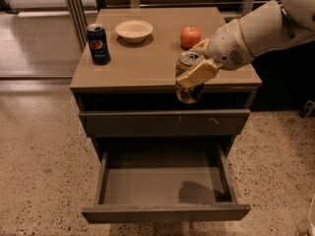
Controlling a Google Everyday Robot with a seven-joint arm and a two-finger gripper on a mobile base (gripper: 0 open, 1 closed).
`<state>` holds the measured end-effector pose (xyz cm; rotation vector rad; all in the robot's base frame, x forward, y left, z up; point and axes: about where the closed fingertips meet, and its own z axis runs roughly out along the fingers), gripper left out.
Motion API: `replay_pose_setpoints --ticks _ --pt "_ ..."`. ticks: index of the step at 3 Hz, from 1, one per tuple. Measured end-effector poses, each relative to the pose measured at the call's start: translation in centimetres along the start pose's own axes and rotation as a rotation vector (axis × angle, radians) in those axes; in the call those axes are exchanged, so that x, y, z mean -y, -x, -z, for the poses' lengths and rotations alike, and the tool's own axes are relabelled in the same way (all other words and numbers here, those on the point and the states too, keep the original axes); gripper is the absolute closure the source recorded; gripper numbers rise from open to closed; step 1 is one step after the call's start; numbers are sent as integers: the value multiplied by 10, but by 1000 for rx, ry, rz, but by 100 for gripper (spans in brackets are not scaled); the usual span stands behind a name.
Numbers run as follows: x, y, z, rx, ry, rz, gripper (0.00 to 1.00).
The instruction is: Pick orange can from middle drawer and place on counter
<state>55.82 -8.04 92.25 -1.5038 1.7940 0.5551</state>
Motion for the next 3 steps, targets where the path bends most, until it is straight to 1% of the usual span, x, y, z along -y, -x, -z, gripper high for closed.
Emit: replay_pose_setpoints --ticks 1,2,3 --pt "55 -5 -5 -27 -73 0 100" --pt "104 -5 -5 -23 -136 7 100" --pt "136 -7 -8 10 -174 0 100"
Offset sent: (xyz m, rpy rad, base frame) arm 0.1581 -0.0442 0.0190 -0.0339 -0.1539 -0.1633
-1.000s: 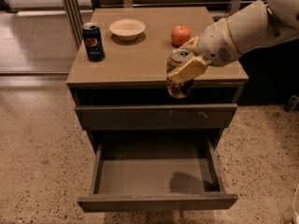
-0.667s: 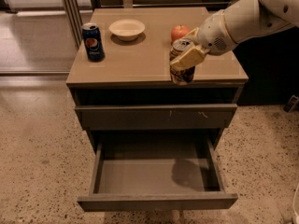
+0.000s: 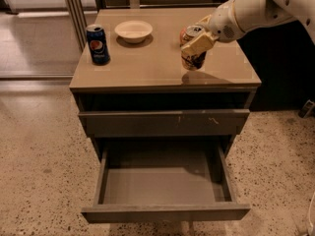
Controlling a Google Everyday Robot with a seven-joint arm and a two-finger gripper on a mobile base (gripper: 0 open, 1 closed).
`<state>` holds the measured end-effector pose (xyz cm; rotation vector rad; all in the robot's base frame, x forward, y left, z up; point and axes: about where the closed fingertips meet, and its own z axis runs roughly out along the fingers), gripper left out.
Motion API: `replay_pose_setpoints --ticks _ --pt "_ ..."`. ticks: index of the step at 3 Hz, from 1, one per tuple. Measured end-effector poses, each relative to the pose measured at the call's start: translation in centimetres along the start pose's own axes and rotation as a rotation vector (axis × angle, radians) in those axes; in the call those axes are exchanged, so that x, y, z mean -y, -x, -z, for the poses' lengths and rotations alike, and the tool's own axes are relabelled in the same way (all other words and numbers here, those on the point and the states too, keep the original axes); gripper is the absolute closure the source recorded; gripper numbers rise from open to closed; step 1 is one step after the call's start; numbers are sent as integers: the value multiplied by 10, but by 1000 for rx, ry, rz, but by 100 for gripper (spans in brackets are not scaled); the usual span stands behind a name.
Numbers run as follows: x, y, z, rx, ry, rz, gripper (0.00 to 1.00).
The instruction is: Pick orange can from middle drawer and place on counter
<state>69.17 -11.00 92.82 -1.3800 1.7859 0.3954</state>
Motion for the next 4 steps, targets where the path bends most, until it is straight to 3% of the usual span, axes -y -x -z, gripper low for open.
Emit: replay_pose_setpoints --ticks 2,4 --pt "25 -22 -19 77 -17 -89 100" --pt "31 -40 -33 96 14 -178 100"
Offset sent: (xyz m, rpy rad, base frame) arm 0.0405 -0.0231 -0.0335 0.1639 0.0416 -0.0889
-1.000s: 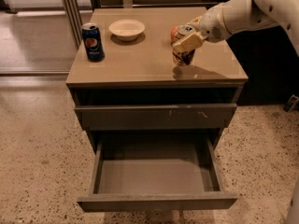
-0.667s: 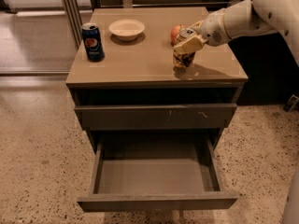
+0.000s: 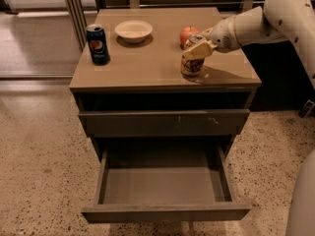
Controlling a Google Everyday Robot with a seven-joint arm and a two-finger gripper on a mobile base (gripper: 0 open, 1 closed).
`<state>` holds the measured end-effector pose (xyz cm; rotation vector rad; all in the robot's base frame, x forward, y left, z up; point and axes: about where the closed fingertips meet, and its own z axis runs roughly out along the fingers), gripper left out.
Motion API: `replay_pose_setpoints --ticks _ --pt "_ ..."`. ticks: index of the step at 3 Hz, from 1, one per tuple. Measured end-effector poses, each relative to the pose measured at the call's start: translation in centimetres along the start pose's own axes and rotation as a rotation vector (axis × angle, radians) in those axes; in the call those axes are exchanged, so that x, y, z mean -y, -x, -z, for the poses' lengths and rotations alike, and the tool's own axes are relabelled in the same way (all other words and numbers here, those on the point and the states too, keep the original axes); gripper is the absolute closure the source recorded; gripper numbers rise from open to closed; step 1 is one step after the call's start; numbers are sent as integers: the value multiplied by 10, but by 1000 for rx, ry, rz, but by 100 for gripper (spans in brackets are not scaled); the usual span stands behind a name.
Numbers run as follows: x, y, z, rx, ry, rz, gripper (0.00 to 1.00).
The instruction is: Pick orange can from middle drawer and place on counter
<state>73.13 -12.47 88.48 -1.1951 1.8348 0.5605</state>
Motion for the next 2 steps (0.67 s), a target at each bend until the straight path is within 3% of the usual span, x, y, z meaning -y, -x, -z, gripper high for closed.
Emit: replay_pose_setpoints --ticks 1,2 --pt "0 -6 -6 -20 19 -15 100" --pt "0 -6 -6 -20 19 -15 81"
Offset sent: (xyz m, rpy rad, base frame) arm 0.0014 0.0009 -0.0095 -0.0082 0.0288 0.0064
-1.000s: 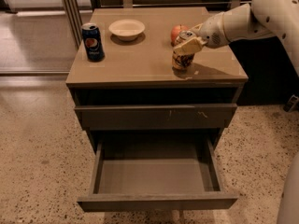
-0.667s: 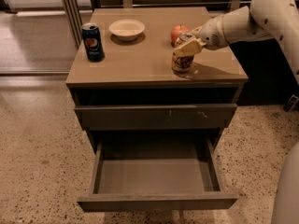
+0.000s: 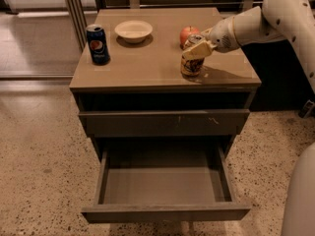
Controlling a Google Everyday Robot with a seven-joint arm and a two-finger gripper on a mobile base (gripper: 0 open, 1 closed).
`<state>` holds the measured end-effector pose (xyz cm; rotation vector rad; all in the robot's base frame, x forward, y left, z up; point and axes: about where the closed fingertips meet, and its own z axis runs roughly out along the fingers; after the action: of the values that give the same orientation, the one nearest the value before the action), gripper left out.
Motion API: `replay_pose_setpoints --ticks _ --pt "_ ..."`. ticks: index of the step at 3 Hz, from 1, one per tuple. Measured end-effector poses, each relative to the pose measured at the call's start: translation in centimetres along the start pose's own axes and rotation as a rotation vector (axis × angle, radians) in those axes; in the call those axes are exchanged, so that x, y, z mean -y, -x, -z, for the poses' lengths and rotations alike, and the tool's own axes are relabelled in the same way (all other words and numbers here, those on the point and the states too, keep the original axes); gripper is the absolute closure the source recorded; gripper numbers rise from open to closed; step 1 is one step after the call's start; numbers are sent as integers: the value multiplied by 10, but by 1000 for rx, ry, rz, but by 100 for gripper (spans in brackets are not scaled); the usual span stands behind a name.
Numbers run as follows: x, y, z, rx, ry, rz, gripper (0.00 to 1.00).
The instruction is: Pick orange can from middle drawer and place on counter
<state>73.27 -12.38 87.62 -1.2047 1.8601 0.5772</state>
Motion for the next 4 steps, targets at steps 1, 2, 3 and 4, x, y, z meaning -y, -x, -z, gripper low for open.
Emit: replay_pose_setpoints --ticks 1,2,3,4 --pt "0 0 0 0 0 0 58" --pt "0 0 0 0 0 0 34" --pt "0 0 0 0 0 0 11" --pt "0 0 0 0 0 0 0"
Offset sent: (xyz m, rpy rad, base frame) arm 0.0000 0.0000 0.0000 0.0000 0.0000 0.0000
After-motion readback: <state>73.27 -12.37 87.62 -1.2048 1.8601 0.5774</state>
